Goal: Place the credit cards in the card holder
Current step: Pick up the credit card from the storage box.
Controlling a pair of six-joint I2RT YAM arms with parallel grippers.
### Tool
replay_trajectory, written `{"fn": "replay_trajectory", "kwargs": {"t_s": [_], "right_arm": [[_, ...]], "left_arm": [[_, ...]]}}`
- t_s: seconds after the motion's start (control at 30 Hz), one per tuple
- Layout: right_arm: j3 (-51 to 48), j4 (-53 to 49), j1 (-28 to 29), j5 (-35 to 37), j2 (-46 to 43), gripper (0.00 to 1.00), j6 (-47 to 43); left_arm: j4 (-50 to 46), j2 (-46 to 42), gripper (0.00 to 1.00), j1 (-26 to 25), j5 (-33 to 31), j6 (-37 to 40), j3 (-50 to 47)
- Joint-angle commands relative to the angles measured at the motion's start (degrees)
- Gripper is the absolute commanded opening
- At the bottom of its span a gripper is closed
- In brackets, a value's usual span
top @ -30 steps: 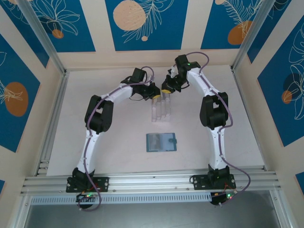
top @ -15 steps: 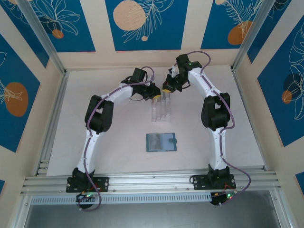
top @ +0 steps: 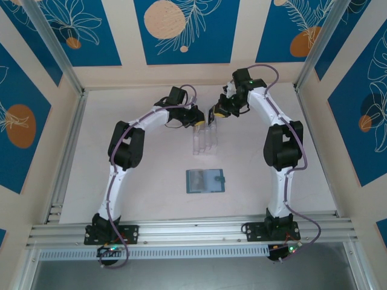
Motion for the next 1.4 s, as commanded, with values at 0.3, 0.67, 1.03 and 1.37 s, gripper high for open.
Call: {"fn": "replay_trajectory", "kwargs": {"t_s": [0.3,0.67,1.03,1.37], "right_arm": [[-3.45,0.38,-0.13,0.64,-6.14,0.00,0.04],[-5.64,1.06,-0.06,1.98,-9.53,0.00,-0.09],[-9.04,2.46,0.53,1.27,-13.81,0.00,-0.65],[-28.96,9.89,3.55,-2.16,-29.30,0.00,-0.75]], "left_arm": [[-1.52,-2.12,0.10,-0.16,1.18,0.79,-1.22],[0.30,-8.26,0.13,1.23,1.54,-0.18,-5.47],[0.11,-16.15,0.14,2.76,-0.05,1.02,-13.01],[-6.10,-33.61,0.26,1.65,-6.60,10.73,-31.55]]}}
